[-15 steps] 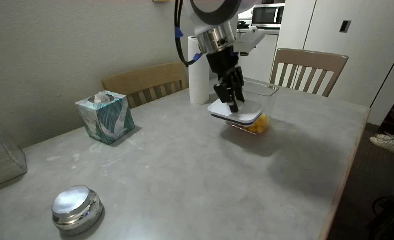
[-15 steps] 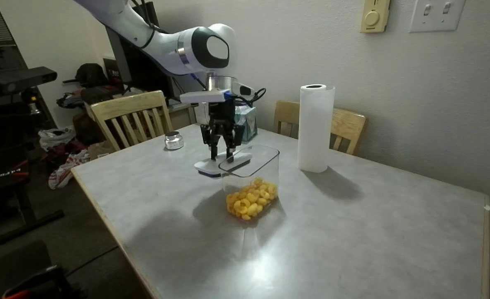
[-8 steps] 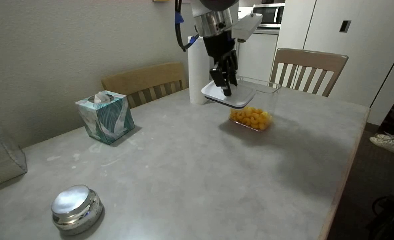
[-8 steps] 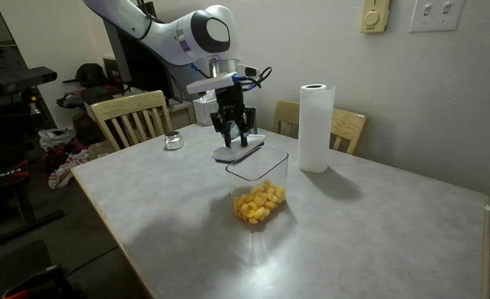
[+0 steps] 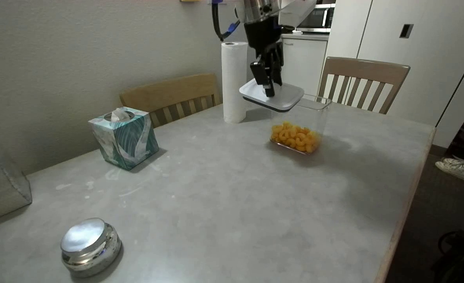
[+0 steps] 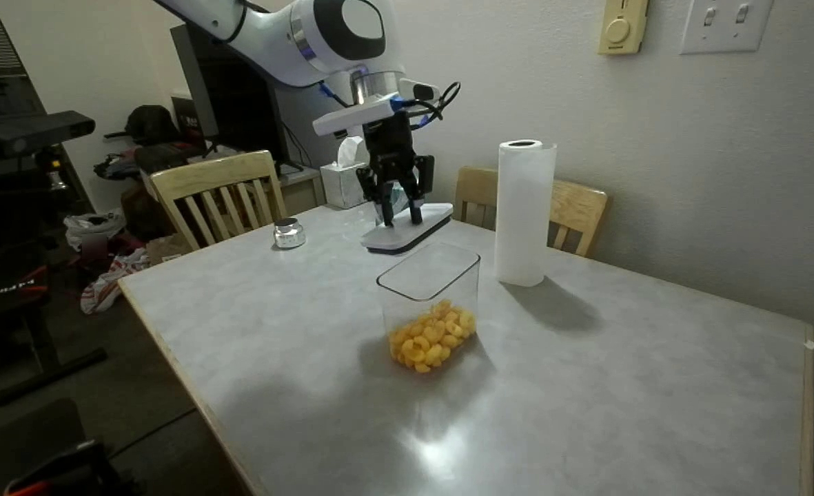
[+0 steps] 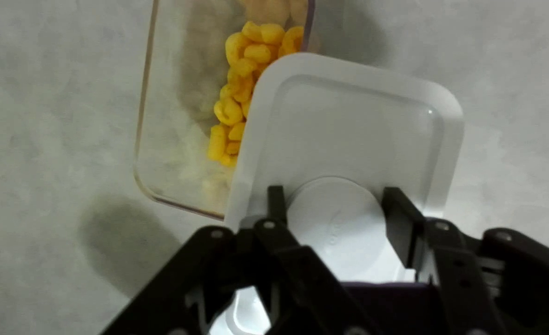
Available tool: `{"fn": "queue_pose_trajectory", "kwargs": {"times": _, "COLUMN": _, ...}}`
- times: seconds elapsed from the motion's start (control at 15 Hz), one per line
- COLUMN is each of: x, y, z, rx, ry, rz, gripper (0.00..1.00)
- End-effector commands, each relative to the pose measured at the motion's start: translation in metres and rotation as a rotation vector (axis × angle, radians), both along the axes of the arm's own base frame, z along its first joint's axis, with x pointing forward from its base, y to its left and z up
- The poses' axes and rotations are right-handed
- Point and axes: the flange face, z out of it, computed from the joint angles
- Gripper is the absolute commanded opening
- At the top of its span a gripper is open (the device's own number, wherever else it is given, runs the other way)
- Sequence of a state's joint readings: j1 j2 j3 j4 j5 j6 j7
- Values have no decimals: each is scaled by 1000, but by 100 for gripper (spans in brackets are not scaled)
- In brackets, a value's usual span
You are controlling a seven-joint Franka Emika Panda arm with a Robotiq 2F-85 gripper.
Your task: Put the lid on the container and press the top
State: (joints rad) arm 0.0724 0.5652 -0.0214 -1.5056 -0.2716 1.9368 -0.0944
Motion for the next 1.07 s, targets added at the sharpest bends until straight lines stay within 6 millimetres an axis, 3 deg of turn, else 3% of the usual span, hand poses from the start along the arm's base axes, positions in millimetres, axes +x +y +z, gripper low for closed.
{"fn": "queue_pose_trajectory", "kwargs": {"times": 0.0, "x": -19, "y": -24, "z": 16, "rx": -11, "ry": -13, "rz": -19, "gripper": 29}}
{"fn": "queue_pose_trajectory", "kwargs": {"times": 0.53, "x": -50, "y": -72, "z": 13, "rx": -64, "ry": -7, "rz": 11, "gripper": 29}}
{"fn": "queue_pose_trajectory", "kwargs": {"times": 1.0, "x": -59, "y": -90, "z": -3, "rx": -69, "ry": -37, "rz": 47, "gripper": 29}}
